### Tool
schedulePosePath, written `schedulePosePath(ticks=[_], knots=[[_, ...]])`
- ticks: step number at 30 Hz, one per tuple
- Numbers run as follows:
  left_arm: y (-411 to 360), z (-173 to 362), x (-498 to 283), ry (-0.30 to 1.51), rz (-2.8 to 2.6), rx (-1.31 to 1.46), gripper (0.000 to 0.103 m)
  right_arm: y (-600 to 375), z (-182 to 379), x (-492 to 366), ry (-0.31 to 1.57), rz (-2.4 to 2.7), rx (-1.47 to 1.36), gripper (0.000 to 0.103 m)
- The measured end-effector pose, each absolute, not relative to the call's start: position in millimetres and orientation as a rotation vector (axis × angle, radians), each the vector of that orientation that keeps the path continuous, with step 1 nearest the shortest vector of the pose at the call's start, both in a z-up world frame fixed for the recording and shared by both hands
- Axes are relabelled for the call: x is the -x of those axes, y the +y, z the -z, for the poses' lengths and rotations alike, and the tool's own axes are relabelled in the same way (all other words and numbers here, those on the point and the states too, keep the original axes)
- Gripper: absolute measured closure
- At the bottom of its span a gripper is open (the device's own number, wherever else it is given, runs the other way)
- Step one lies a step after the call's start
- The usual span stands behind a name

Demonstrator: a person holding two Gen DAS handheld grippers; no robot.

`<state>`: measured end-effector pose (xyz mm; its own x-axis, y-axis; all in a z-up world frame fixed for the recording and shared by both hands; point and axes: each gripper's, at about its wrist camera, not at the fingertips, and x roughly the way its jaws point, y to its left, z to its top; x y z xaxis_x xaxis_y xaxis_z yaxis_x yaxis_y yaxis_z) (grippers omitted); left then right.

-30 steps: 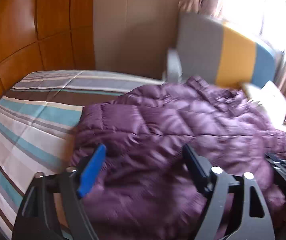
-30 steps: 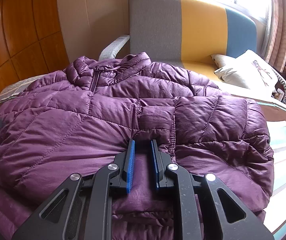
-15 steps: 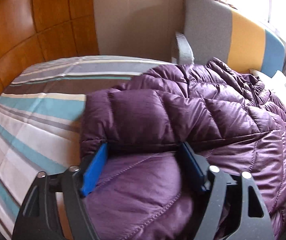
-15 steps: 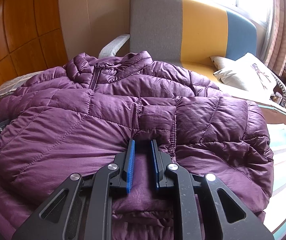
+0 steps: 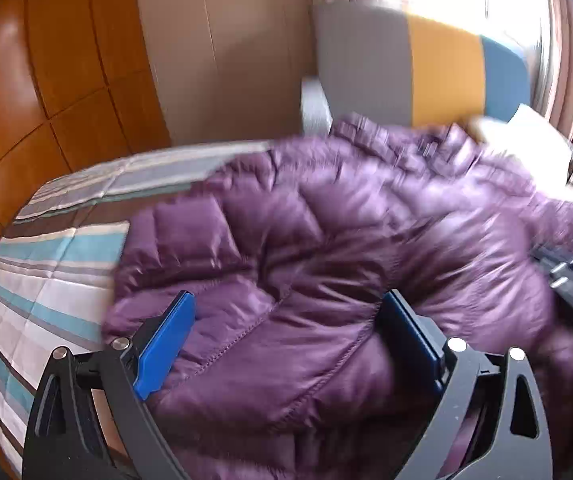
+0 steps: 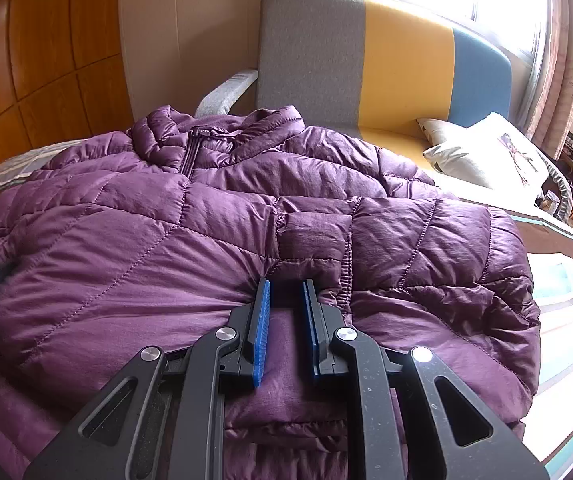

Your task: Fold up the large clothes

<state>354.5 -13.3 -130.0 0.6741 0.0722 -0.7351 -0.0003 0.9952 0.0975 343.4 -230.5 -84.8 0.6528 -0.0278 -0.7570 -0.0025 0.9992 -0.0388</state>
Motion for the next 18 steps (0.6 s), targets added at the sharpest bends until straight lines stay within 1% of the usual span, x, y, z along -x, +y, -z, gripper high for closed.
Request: schedulePosePath(ticks=[3,11,18], knots=[[-11,142,-366,0.876,-0.038,-0.08,0.007,-229,86,-343,0.862,0.018,0.047,0.088],[-9,145,-384,0.894,-0.032,-0.085,0.003,-225,87,-350,0.881,0.027,0.071,0.088],[-1,128,-348,0.848,-0.012,-0.083,0.002,-237,68,-333,0.871,-0.018,0.002,0.087]])
